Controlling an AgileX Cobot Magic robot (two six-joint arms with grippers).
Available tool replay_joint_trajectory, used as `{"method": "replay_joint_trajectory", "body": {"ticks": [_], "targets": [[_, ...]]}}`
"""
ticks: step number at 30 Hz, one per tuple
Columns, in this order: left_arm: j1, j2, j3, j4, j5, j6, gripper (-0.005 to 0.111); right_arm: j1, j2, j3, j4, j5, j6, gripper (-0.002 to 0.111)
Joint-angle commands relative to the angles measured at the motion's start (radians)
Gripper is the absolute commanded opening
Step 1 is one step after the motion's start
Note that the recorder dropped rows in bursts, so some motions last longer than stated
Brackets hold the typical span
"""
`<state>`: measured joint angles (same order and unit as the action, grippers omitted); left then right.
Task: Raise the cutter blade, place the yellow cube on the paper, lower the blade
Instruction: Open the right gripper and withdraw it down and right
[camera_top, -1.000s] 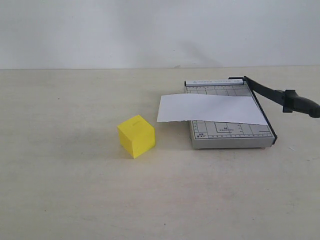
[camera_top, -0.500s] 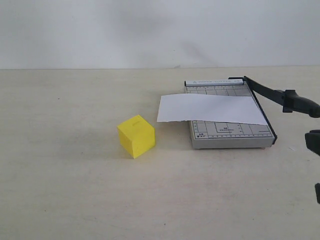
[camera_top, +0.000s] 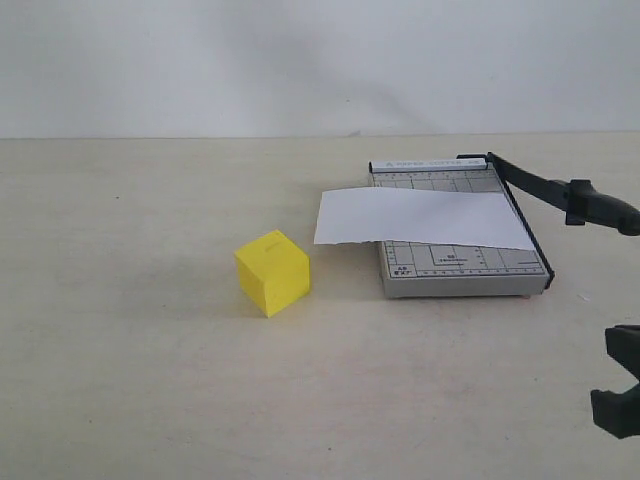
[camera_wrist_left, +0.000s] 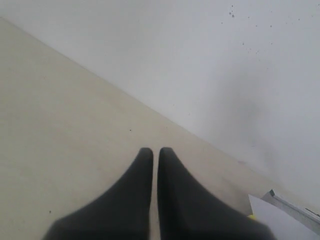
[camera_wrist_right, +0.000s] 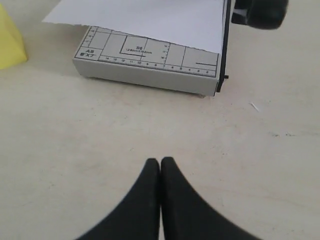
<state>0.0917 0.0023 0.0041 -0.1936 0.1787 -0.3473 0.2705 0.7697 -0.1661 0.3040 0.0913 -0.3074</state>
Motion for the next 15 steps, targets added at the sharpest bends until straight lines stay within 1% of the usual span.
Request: {"method": "replay_joint_trajectory", "body": {"ticks": [1,3,5,8,10,12,14,15], "targets": [[-0.005,0.009,-0.004,-0.016,-0.05,0.049,0.004,-0.002,0.0,0.004,-0.033,0.006,-0.139,0.0],[-0.012,0.049,-0.005,-0.034,-0.126,0.095,0.004,-0.002,0.0,0.004,-0.039,0.032,-0.14,0.0],[-0.021,0.099,-0.075,-0.026,-0.186,0.13,0.004,-0.002,0.0,0.004,-0.039,0.052,-0.14,0.0],[-0.045,0.223,-0.188,-0.019,-0.168,0.132,0.004,-0.002,0.0,0.004,-0.039,0.083,-0.136,0.0],[-0.071,0.344,-0.261,-0.007,-0.133,0.164,0.004,-0.002,0.0,0.004,-0.039,0.086,-0.136,0.0],[-0.111,0.476,-0.328,-0.005,-0.102,0.211,0.004,-0.002,0.0,0.004,-0.039,0.089,-0.136,0.0],[-0.176,0.594,-0.399,-0.005,-0.068,0.273,0.004,-0.002,0.0,0.004,-0.047,0.091,-0.136,0.0],[-0.222,0.658,-0.439,-0.008,-0.05,0.304,0.004,-0.002,0.0,0.004,-0.055,0.094,-0.138,0.0]]}}
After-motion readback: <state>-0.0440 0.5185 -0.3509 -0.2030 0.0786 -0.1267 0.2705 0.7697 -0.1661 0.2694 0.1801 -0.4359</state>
